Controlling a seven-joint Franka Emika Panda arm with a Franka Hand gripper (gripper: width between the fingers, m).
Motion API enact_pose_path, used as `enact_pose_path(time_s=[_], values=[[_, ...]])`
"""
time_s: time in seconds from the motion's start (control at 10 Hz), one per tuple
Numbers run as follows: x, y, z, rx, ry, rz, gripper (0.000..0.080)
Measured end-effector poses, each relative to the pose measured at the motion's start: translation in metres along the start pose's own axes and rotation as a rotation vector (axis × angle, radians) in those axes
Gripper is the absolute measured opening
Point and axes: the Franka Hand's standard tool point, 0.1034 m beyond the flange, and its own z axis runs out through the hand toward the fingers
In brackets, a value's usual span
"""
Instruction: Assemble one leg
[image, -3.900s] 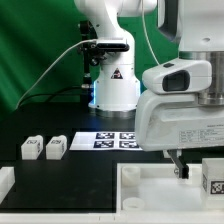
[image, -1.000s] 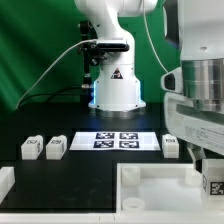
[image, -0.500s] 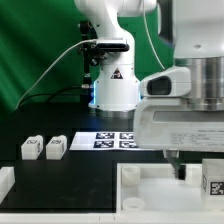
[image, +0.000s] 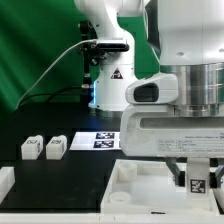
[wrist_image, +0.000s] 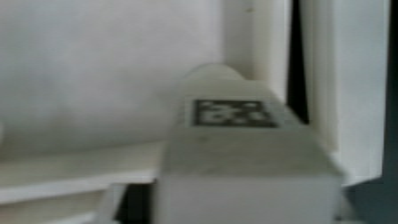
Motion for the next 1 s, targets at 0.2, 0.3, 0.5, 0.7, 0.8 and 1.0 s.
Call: enact_pose_path(time_s=[0.2, 0.3, 0.5, 0.7, 0.8, 1.0], values=[[0.000, -0.001, 0.001, -0.001, -0.004, 0.226, 0.0287], [0.000, -0.006, 0.002, -0.010, -0.023, 0.341, 0.0287], [-0.004, -0.015, 0.003, -0.046, -0.059, 0.705, 0.0287], [-0.004, -0.012, 0.001, -0.107, -0.114, 1.106, 0.0287], [-0.005, -0.012, 0.001, -0.115, -0.114, 1.225, 0.0288], [-0.007, -0.012, 0.000, -0.139, -0.103, 1.494, 0.0288]])
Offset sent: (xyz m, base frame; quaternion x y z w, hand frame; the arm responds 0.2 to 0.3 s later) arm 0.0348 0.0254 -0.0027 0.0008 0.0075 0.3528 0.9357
